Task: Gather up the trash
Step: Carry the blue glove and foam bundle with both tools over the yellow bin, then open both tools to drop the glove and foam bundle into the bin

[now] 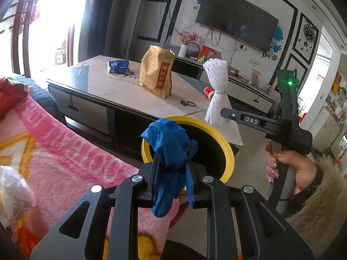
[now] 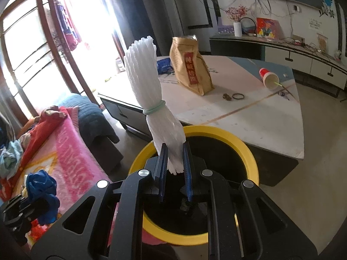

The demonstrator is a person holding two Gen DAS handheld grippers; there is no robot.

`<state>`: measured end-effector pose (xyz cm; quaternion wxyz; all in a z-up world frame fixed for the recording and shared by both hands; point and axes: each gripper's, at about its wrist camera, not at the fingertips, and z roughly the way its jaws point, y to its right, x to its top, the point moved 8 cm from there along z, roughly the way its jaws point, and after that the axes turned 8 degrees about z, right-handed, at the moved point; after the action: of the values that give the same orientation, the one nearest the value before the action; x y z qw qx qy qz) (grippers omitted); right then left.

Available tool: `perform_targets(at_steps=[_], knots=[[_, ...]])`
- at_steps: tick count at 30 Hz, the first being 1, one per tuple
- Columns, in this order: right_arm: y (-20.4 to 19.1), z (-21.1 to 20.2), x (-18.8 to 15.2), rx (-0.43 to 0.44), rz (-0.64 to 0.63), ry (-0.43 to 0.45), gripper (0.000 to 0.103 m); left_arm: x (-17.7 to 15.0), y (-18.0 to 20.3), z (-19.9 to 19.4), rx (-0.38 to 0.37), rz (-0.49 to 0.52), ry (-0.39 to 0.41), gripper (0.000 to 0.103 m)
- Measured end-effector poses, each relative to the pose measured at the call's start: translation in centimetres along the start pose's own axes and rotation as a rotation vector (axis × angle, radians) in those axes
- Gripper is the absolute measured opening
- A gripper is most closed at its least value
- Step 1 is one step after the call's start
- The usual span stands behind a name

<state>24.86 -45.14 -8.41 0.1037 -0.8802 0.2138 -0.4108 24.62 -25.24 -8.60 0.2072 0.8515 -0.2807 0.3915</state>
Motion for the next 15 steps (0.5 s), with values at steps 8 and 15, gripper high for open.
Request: perform_targets(at_steps=[8,15], knots=[[2.6,2.0,-1.1,-0.041,0.043,-0.063,0.01,-0.3,0.8,3.4,-0.002,0.002,-0.047,0.019],[4.5,3.6,-2.3,-0.065,0.09,-0.131,0.01,-0.8,1.8,6.0,-0.012,0.014,-0.093,0.019]])
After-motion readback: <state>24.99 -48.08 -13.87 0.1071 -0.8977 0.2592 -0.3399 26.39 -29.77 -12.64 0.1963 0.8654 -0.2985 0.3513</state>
